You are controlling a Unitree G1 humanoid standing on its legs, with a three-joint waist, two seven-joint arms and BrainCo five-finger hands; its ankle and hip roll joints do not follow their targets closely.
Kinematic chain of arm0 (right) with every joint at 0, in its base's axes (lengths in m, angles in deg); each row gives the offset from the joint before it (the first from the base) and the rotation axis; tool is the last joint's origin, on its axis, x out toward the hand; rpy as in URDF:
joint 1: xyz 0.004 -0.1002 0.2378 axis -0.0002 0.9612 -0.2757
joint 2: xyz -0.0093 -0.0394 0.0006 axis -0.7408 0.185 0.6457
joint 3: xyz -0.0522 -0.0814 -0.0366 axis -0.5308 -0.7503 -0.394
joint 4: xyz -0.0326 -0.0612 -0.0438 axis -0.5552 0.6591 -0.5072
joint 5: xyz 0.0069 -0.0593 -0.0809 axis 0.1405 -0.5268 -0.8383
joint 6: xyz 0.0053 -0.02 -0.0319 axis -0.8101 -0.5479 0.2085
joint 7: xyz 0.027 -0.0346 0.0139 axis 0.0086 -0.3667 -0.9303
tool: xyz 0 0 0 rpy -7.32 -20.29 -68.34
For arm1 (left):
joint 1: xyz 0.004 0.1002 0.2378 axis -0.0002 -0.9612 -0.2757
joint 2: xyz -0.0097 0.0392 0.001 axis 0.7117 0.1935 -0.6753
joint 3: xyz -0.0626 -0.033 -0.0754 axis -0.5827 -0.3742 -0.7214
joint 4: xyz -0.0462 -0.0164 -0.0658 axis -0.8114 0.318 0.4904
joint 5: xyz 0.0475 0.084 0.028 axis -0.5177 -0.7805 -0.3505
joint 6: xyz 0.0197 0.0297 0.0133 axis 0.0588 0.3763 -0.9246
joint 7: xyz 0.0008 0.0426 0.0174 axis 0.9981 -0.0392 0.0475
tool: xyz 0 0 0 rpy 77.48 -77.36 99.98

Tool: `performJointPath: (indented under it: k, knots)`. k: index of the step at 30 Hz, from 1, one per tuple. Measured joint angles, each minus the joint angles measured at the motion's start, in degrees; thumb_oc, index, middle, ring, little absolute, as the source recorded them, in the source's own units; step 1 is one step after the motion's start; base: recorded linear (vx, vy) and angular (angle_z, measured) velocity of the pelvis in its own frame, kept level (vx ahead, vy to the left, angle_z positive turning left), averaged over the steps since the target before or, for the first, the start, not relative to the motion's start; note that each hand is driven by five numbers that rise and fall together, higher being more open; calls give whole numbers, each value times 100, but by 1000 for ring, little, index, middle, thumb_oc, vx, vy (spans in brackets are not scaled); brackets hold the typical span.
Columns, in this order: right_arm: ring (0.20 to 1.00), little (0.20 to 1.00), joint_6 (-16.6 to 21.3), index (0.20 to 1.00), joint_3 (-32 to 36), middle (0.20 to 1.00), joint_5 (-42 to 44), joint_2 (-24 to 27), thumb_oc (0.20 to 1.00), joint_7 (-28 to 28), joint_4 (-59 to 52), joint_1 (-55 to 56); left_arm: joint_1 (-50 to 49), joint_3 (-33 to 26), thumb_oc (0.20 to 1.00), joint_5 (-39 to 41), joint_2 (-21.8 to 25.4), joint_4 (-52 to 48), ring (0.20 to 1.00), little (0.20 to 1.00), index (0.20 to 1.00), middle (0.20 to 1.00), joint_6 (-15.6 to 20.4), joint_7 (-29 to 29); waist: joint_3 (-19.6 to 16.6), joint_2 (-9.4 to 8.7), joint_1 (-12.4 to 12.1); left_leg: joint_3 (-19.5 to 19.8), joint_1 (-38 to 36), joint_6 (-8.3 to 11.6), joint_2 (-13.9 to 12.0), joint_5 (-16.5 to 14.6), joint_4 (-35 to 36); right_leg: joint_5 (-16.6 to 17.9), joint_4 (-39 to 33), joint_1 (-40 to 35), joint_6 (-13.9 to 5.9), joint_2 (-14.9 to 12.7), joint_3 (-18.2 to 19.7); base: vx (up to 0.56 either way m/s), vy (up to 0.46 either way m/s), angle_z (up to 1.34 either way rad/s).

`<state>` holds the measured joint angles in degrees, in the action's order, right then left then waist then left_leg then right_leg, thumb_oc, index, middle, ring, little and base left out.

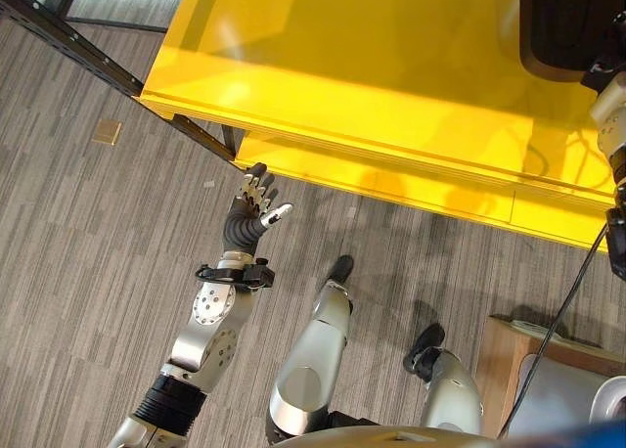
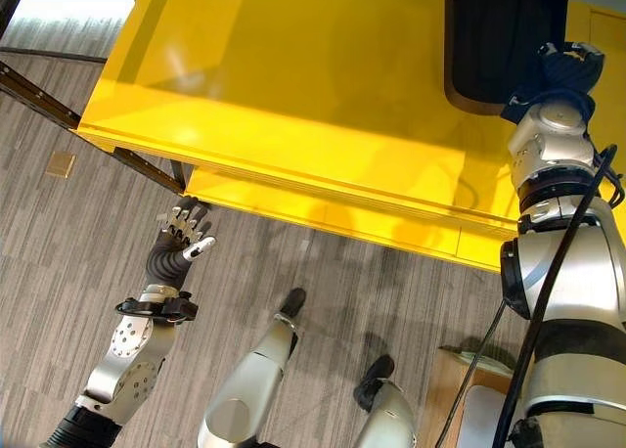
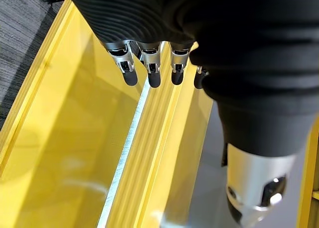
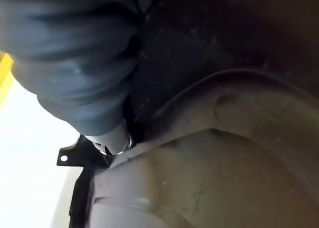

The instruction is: Move parts from the plastic box to the shelf.

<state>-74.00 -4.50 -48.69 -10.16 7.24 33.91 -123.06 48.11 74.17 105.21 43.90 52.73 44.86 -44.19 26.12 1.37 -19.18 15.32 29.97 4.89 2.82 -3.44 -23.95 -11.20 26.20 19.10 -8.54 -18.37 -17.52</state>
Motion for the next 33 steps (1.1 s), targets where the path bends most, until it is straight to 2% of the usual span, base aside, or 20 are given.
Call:
performJointPath:
  k: [6, 8, 23, 25, 33]
  knots:
    - [200, 200, -5, 200, 20, 200, 2, -5, 200, -4, 218, -9, 0, 130, 1000, 0, 3, -10, 1000, 1000, 1000, 1000, 0, 7, -30, 53, -85, 95, 120, -15, 65, 2, -25, -19, -24, 36, -38, -54, -97, 28, 8, 11]
    - [200, 200, -6, 200, 27, 200, 122, -4, 200, -1, 301, -10, 30, 165, 1000, 1, 4, -27, 1000, 1000, 1000, 1000, 0, 12, -31, 54, -69, 91, 119, -28, 111, -3, -18, -69, 16, 22, -60, -115, -118, 80, -18, 7]
    - [200, 200, -8, 200, 373, 200, 350, -240, 200, 7, 636, 41, 90, 181, 1000, 0, 11, -32, 1000, 1000, 1000, 1000, 2, 55, -33, 58, -63, 95, 119, -40, 126, 21, -52, -7, -31, -3, -69, -95, -128, -18, 9, 0]
    - [200, 200, -10, 200, 415, 200, 348, -240, 200, 12, 660, 98, 95, 196, 1000, 0, 13, -33, 1000, 1000, 1000, 1000, 0, 59, -33, 58, -24, 89, 106, -58, 142, 9, -38, -84, 84, 4, -62, -157, -143, -51, 21, 7]
    - [200, 200, -16, 200, 465, 200, 349, -273, 200, 23, 785, 233, 92, 204, 1000, 0, 20, -46, 1000, 1000, 1000, 1000, 7, 60, -44, 74, -13, 91, 127, -61, 130, -17, -74, -90, -6, -34, -37, -111, -130, 20, -13, 0]
